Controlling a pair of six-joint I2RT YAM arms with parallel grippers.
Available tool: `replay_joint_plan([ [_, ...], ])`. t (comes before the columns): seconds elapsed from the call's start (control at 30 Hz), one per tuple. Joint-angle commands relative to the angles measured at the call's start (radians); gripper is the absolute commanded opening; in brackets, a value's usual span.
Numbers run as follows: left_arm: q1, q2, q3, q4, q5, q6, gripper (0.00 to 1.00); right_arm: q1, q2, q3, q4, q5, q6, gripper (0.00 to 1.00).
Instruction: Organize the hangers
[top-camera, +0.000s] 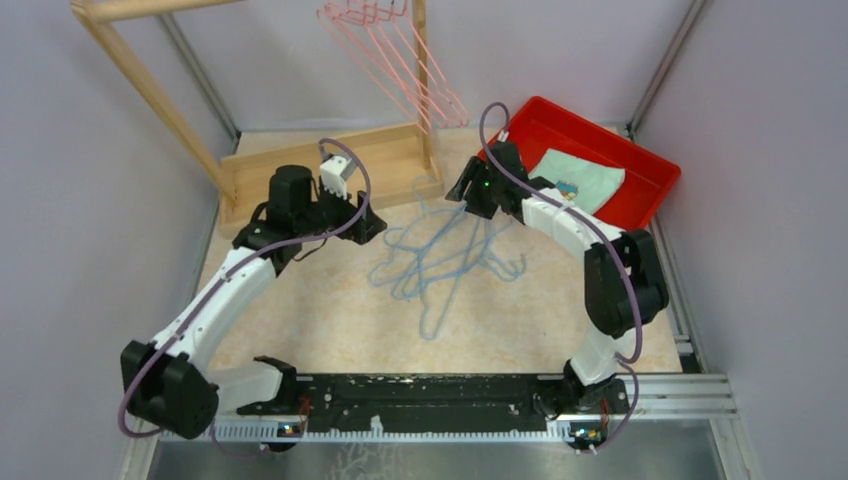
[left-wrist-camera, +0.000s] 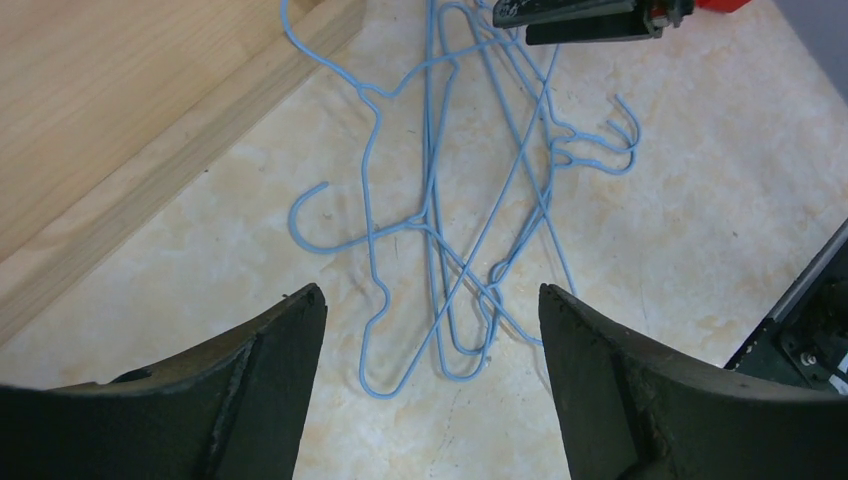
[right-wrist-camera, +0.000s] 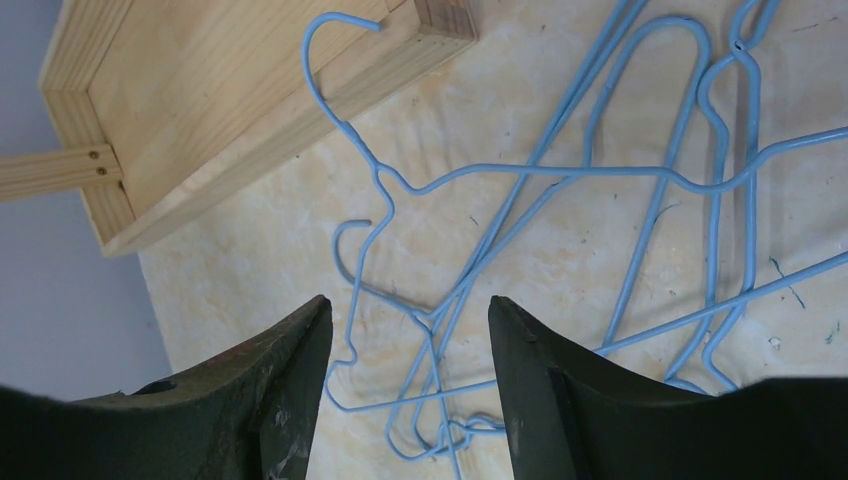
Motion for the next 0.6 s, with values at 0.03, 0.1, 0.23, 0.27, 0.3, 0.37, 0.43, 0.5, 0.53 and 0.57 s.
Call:
replay_joint_plan([
  [0.03, -0.006, 0.182, 0.009, 0.138, 0.099, 0.08, 0.81, -0.019, -0.043, 0.04, 0.018, 0.016, 0.023, 0.59],
  [0.1, -0.013, 0.268, 0.069, 0.117, 0.11, 0.115, 0.79, -0.033, -0.094, 0.007, 0.013, 0.027, 0.01, 0.59],
  [0.23, -0.028, 0.428, 0.166, 0.087, 0.096, 0.168, 0.78, -0.074, -0.174, -0.053, 0.0, 0.038, -0.011, 0.59],
  [0.27, -0.03, 0.463, 0.188, 0.094, 0.094, 0.172, 0.78, -0.088, -0.188, -0.063, -0.006, 0.037, -0.015, 0.59],
  [0.3, -0.03, 0.505, 0.206, 0.101, 0.095, 0.174, 0.78, -0.1, -0.202, -0.074, -0.01, 0.032, -0.018, 0.59],
  [0.37, -0.031, 0.564, 0.247, 0.112, 0.104, 0.182, 0.77, -0.126, -0.224, -0.092, -0.02, 0.026, -0.024, 0.59],
  [0.43, -0.033, 0.619, 0.291, 0.109, 0.117, 0.195, 0.77, -0.151, -0.242, -0.106, -0.03, 0.018, -0.028, 0.59],
  [0.5, -0.038, 0.669, 0.325, 0.101, 0.118, 0.214, 0.77, -0.179, -0.257, -0.118, -0.037, 0.009, -0.031, 0.59],
  [0.53, -0.04, 0.693, 0.337, 0.096, 0.116, 0.224, 0.76, -0.188, -0.263, -0.123, -0.04, 0.005, -0.034, 0.59],
  [0.57, -0.041, 0.713, 0.349, 0.091, 0.114, 0.231, 0.76, -0.197, -0.269, -0.128, -0.042, 0.003, -0.035, 0.59],
])
